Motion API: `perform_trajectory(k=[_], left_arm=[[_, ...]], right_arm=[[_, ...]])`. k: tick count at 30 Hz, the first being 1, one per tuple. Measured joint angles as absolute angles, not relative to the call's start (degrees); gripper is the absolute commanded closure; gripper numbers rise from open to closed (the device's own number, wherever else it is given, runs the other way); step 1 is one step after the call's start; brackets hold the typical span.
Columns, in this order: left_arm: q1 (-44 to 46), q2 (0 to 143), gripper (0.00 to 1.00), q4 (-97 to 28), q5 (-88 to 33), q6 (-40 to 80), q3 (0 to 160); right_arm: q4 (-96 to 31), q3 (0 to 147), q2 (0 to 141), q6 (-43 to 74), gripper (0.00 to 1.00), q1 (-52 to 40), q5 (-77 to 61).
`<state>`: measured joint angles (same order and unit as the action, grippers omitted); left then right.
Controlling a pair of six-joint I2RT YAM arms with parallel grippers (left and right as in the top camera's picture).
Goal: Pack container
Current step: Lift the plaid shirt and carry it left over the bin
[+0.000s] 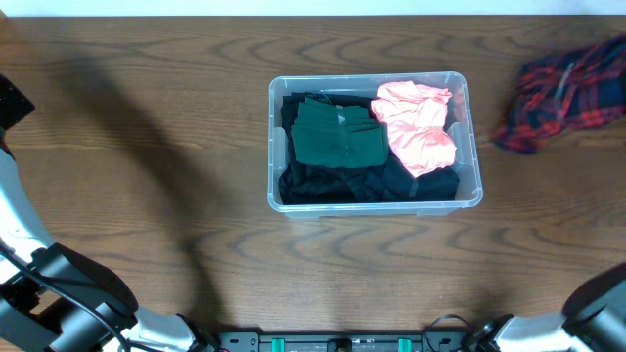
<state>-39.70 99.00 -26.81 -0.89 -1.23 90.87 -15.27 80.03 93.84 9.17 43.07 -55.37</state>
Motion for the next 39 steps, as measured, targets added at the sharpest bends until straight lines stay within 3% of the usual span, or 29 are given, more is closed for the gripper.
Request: perform_trajectory(k=[19,28,39], left_arm=[[-39.7,99.0,0.02,-26.8,-0.9,-1.2,90.9],[-39.7,99.0,0.02,-26.8,-0.9,-1.2,90.9],[-39.7,99.0,0.02,-26.8,-0.9,-1.2,90.9]], right_arm=[[-8.3,80.0,71.3,26.4,0.99,18.6,-56.9],[-11.3,80.0,71.5,28.3,0.99,4.7,-55.9],[-12.2,80.0,76.2,30.3,0.99,-13.8,-39.4]])
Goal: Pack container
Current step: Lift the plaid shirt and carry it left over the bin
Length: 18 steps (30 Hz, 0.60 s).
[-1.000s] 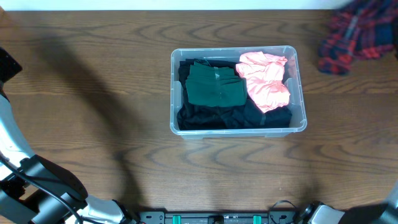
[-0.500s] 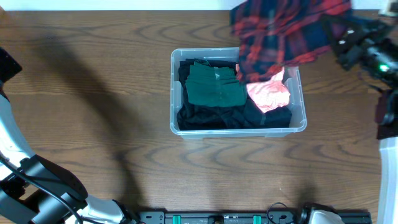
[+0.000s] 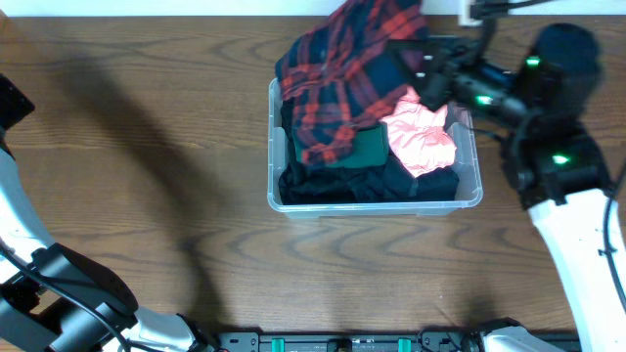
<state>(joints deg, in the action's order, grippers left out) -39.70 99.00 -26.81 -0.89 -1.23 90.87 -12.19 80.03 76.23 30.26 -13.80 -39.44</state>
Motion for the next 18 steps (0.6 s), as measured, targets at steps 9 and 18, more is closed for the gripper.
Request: perform_trajectory(k=[9,18], left_arm=[[-39.7,99.0,0.02,-26.8,-0.9,-1.2,90.9],[-39.7,99.0,0.02,-26.8,-0.9,-1.2,90.9]], right_arm=[[-10.7,80.0,81.1,36.5,0.99,-21.8,-24.3],[-10.6,80.0,82.1,41.8,0.99,-23.8,-20.1]])
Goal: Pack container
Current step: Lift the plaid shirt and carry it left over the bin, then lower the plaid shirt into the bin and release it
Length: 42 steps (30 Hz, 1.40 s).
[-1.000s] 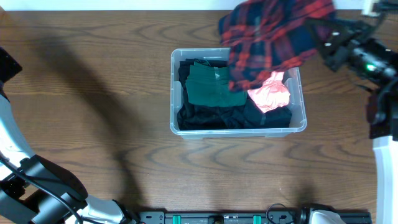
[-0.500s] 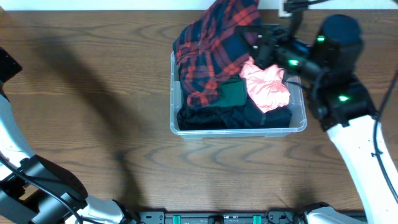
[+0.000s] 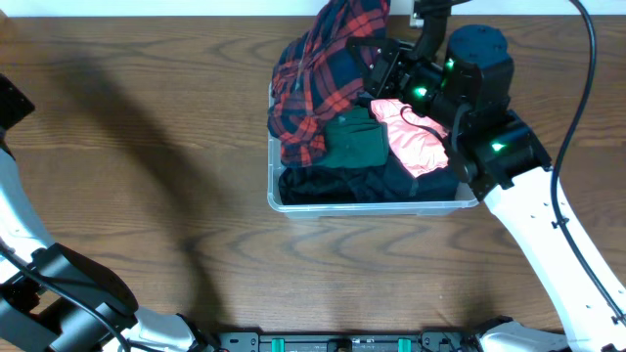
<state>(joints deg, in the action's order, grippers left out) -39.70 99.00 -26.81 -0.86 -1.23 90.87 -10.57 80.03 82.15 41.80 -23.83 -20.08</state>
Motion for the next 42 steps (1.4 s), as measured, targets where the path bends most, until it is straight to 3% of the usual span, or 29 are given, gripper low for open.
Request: perform_trajectory(k=[25,42], left_arm=[[-39.7,99.0,0.02,-26.8,-0.9,-1.2,90.9],[-39.7,99.0,0.02,-26.8,-0.9,-1.2,90.9]], right_arm=[[-16.8,80.0,84.0,43.2,0.99,-27.2,-19.4],[-30.2,80.0,84.0,34.0,0.99,-27.2,-12.8]])
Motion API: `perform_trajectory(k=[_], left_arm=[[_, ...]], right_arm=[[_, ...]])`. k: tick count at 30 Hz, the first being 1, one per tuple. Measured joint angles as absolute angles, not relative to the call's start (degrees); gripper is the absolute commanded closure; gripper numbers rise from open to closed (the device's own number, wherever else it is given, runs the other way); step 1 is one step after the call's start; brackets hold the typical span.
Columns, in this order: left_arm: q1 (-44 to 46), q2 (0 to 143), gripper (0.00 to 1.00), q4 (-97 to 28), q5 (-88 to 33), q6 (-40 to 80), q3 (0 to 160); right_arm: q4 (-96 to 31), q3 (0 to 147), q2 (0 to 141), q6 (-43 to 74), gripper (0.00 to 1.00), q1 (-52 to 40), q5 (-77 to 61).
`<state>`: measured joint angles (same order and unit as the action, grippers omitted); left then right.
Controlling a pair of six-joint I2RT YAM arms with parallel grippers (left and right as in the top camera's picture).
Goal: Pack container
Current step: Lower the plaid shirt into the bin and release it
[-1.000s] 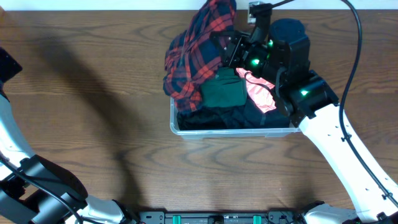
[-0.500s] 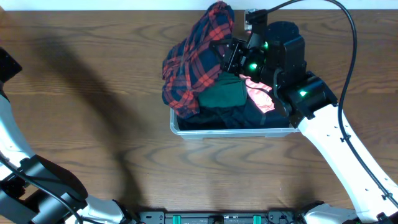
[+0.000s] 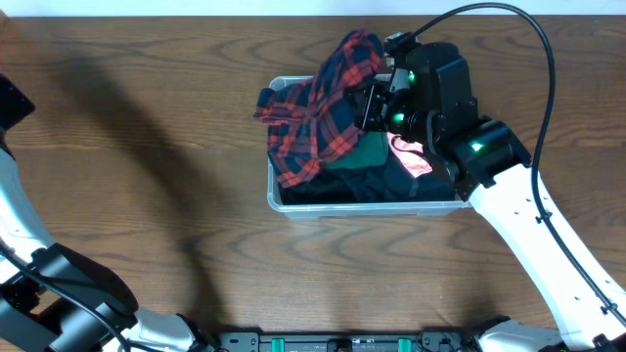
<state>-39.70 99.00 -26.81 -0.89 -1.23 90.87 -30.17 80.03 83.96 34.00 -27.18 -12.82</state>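
Note:
A red and navy plaid shirt (image 3: 318, 112) hangs over the left half of the clear plastic container (image 3: 277, 198), draping past its left and far rims. My right gripper (image 3: 370, 98) reaches in from the right and is shut on the shirt's upper right part. Under the shirt lie a green garment (image 3: 367, 152), black clothes (image 3: 367, 186) and a pink garment (image 3: 409, 156), mostly hidden by the arm. Only the left arm's base shows at the left edge; its gripper is out of view.
The right arm (image 3: 528, 225) crosses the table from the lower right to the container. The left arm's links (image 3: 24, 244) stand along the left edge. Brown wooden tabletop (image 3: 147, 127) surrounds the container.
My right gripper has moved left and lower over the container with the plaid shirt. The shirt now spreads further over the left rim and covers more of the green garment.
The plaid shirt lay bunched on the table at the far right, with no right arm in sight. Then my right gripper held it above the container's far left part. It has carried the shirt further left and down since, and now the shirt drapes over the left half.

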Motion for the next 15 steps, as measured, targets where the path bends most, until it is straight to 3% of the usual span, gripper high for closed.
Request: perform_trajectory(k=[15], left_arm=[[-39.7,99.0,0.02,-26.8,-0.9,-1.2,90.9]], right_arm=[[-39.9,80.0,84.0,22.3,0.99,-27.2,-2.1]])
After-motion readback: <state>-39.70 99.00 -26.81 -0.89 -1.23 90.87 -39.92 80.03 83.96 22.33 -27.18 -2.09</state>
